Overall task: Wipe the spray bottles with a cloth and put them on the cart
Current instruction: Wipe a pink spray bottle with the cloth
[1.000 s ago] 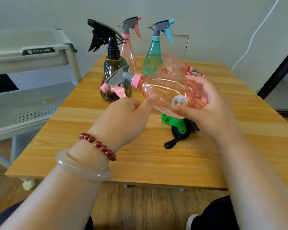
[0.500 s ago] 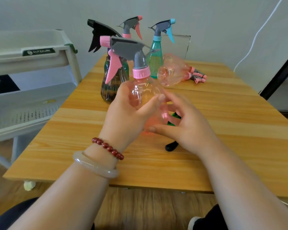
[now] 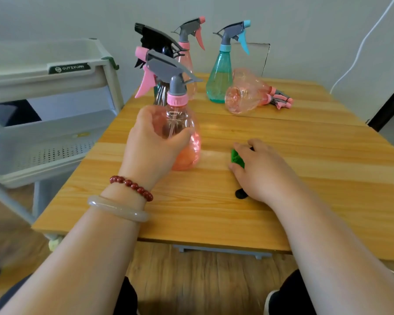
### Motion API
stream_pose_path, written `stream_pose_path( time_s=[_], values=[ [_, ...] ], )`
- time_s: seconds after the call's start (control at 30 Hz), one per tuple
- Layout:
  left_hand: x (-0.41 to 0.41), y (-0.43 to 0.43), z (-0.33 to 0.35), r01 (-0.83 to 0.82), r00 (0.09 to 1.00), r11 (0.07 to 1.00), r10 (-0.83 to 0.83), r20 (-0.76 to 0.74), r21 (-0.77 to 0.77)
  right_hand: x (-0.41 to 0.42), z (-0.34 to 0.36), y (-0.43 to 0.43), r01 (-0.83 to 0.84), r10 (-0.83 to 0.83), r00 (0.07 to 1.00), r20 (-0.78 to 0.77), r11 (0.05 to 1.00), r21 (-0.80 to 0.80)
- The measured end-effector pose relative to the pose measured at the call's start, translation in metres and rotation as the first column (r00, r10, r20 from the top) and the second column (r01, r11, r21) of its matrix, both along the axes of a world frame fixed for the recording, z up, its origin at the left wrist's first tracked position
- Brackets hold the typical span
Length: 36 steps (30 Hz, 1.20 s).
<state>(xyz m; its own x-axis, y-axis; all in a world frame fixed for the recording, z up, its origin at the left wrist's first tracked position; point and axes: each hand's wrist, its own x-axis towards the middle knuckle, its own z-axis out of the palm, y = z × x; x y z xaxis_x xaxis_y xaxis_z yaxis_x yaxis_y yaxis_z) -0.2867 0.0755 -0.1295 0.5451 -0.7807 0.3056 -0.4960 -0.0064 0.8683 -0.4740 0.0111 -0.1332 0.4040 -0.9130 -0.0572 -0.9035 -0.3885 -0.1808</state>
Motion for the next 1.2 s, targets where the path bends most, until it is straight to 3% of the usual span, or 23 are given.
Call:
stream_pose_path(
  time_s=[0.2,0.43,0.53,0.67,0.8,1.03,1.2],
  values=[
    [0.007,0.003,0.001,-0.065,0.998,0.997,0.065,0.003,-0.049,0.012,-0.003,0.007,-0.116,0.116,0.981,0.155,0.993,-0.01],
    [0.004,0.001,0.001,-0.109,0.99,0.993,0.112,0.082,-0.038,0.007,-0.003,0.005,0.025,-0.008,0.99,0.144,0.993,-0.111],
    [-0.004,0.003,-0.001,-0.124,0.988,0.991,0.128,0.088,-0.049,0.007,-0.003,0.003,0.028,0.006,0.978,0.207,0.987,-0.161],
    [-0.014,0.005,-0.005,-0.218,0.973,0.952,0.23,0.033,-0.215,0.003,0.0,-0.001,0.084,-0.021,0.955,0.297,0.976,-0.201],
    [-0.029,0.007,-0.009,-0.265,0.938,0.879,0.33,0.105,-0.396,-0.001,0.001,-0.005,0.108,-0.049,0.948,0.315,0.979,-0.17],
    [-0.053,0.005,-0.014,-0.125,0.949,0.876,0.242,0.201,-0.465,-0.004,0.002,-0.004,0.104,-0.049,0.943,0.33,0.983,-0.152],
    [-0.066,0.004,-0.013,0.008,0.937,0.915,0.134,0.322,-0.404,-0.009,0.003,-0.008,0.135,-0.055,0.927,0.371,0.972,-0.192]
  ],
)
